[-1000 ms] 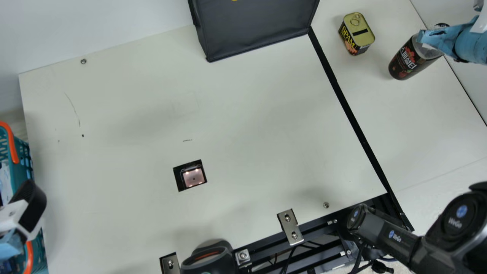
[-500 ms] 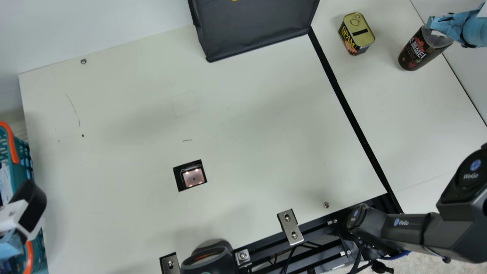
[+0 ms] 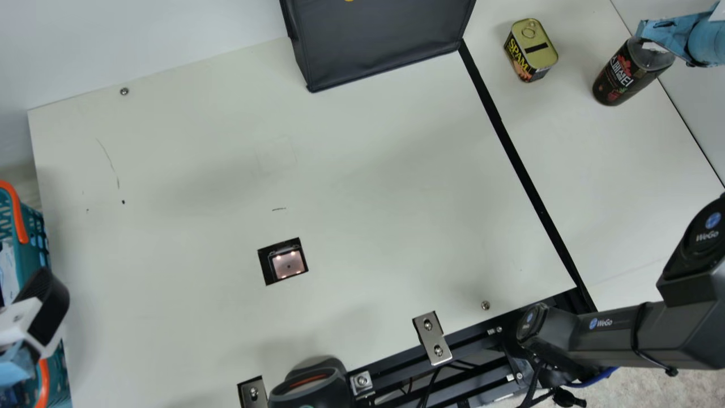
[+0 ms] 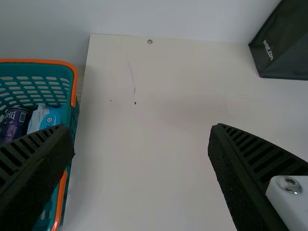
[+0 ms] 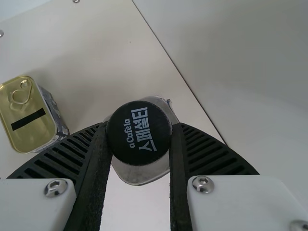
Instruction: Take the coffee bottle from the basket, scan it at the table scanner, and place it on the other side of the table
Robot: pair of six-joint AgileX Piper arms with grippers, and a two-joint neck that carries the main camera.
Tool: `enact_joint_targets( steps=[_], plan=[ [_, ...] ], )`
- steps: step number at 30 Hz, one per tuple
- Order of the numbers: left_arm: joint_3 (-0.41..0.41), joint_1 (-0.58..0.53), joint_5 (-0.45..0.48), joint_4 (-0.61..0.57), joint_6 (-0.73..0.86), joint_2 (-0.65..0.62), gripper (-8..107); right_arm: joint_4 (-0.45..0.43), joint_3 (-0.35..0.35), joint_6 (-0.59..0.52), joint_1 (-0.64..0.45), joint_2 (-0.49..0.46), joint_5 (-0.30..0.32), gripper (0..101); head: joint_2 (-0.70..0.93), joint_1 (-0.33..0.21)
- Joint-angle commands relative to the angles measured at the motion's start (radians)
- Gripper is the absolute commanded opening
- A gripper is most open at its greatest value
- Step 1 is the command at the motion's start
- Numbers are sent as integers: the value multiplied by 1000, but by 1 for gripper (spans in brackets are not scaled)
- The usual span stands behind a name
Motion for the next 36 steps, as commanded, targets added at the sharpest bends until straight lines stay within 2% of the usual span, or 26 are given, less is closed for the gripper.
enact_joint_targets(
  steps=[1,12,19,25,36],
  plan=[
    [0,0,0,0,0,0,90,1,-1,0,-1,1,-4,33,-2,-29],
    [0,0,0,0,0,0,90,7,1,-4,-1,4,-6,70,-2,-29],
    [0,0,0,0,0,0,90,11,19,-12,1,-44,1,93,-2,-29],
    [0,0,0,0,0,0,90,16,70,-22,16,-156,21,95,-2,-29],
    [0,0,0,0,0,0,90,-16,217,27,100,-431,99,95,-2,-29]
  ],
)
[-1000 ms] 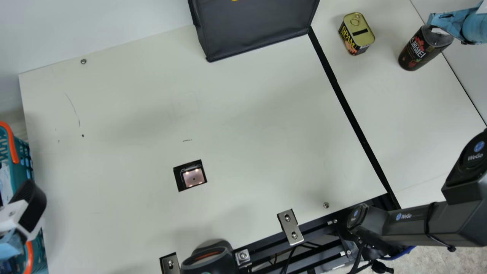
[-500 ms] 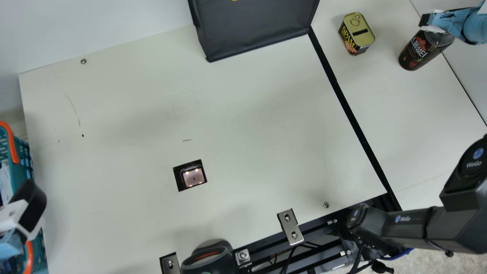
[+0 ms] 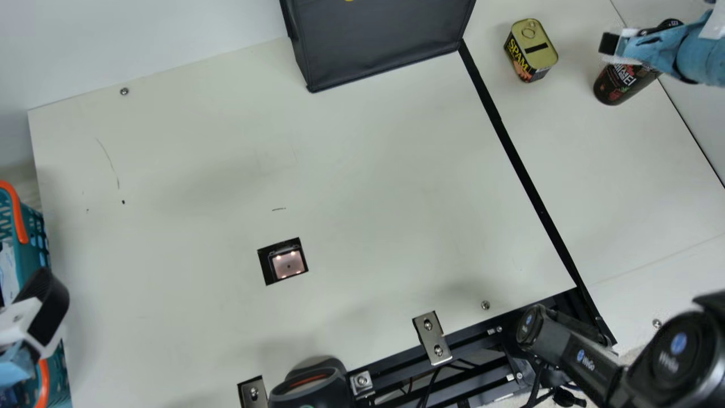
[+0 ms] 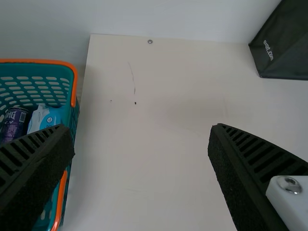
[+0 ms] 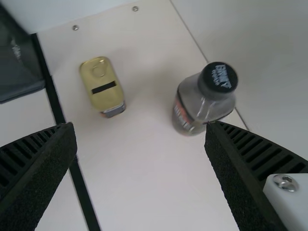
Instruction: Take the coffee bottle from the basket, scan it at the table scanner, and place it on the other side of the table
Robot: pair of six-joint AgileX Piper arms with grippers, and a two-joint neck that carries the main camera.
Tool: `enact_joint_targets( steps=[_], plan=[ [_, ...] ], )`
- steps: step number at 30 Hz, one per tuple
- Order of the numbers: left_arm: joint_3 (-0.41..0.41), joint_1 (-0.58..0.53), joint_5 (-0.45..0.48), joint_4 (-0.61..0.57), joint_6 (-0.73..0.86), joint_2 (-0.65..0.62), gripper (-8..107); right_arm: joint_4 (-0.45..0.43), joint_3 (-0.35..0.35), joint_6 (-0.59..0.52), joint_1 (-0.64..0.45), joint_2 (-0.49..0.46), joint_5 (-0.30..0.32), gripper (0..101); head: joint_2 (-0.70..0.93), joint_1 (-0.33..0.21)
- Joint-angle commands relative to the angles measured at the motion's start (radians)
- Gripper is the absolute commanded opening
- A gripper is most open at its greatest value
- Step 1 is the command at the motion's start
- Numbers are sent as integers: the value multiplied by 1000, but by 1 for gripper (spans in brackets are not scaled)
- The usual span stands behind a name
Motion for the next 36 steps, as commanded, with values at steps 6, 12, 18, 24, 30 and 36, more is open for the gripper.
enact_joint_targets(
  steps=[6,12,18,24,30,36],
  plan=[
    [0,0,0,0,0,0,90,-77,76,104,107,-206,60,95,-2,-30],
    [-70,35,66,19,31,-5,90,-101,66,137,174,-227,108,95,91,-30],
    [-173,88,163,48,77,-13,90,-144,49,193,279,-283,159,95,231,-30],
    [-173,87,161,48,77,-11,90,-187,32,249,384,-339,211,95,347,-30],
    [-173,87,161,48,77,-11,90,-229,16,306,489,-394,262,95,347,-30],
    [-173,87,161,48,77,-11,90,-272,-1,362,594,-450,314,95,347,-30]
  ],
)
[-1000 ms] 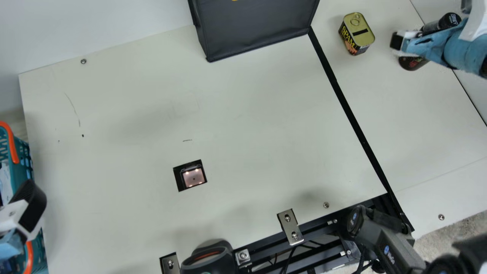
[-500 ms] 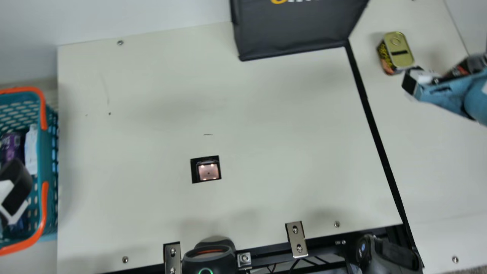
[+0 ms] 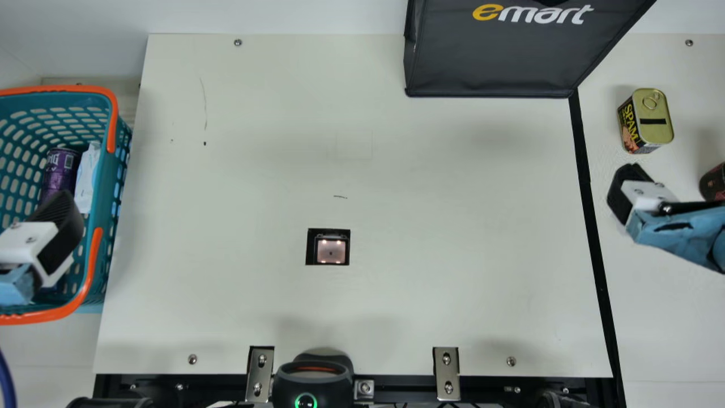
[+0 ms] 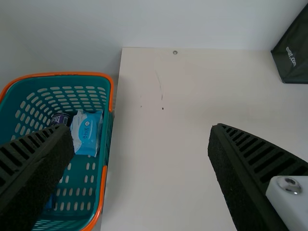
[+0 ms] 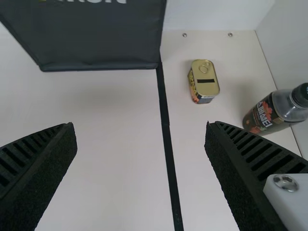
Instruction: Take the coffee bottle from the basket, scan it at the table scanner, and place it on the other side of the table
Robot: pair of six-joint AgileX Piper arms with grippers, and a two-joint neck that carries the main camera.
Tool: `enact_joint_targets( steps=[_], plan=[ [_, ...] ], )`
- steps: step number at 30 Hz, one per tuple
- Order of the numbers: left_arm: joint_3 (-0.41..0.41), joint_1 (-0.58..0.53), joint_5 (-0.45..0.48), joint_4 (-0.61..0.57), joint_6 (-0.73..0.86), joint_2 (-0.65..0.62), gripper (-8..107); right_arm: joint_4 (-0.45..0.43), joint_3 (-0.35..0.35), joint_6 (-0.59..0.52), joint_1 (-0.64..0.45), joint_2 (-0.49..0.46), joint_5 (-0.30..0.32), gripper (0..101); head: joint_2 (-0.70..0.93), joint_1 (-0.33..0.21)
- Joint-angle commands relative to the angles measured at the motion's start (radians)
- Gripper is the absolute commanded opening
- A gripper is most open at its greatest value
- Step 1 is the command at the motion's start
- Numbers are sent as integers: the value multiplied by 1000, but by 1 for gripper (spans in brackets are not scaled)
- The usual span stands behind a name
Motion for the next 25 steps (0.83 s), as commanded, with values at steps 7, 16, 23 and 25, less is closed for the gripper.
enact_joint_targets(
  steps=[7,16,23,25],
  plan=[
    [0,0,0,0,0,0,90,-59,-21,76,153,-74,67,95,3,-30],
    [0,0,0,0,0,0,90,-93,-36,124,242,-123,119,95,3,-30],
    [0,0,0,0,0,0,90,-96,-36,124,242,-124,121,95,3,-30],
    [0,0,0,0,0,0,90,-96,-36,124,242,-124,120,95,3,-30]
  ],
)
